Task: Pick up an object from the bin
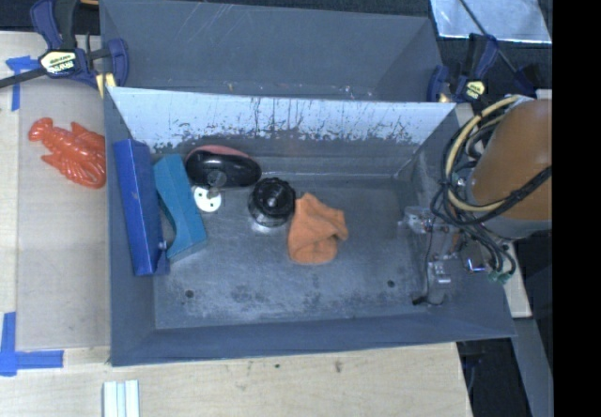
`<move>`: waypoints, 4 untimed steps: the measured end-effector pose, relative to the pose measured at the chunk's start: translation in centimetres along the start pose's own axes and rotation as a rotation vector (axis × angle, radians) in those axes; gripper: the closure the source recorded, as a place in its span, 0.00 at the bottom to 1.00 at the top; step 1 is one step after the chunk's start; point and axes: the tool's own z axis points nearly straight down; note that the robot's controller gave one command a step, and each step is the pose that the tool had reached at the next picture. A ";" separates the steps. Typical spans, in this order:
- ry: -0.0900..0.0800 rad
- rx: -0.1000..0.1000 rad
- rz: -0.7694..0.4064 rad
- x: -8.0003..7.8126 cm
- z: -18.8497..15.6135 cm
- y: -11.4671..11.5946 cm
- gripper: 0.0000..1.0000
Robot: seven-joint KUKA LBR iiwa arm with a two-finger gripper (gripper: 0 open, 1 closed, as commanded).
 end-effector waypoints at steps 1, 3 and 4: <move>-0.008 0.002 -0.003 -0.2 -0.4 0.0 0.00; -0.014 0.003 -0.050 -1.6 5.3 4.0 0.00; -0.001 -0.001 -0.062 -1.1 7.7 6.0 0.00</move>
Offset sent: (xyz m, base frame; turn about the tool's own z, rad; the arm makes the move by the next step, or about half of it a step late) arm 0.0000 0.0000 0.0000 0.0000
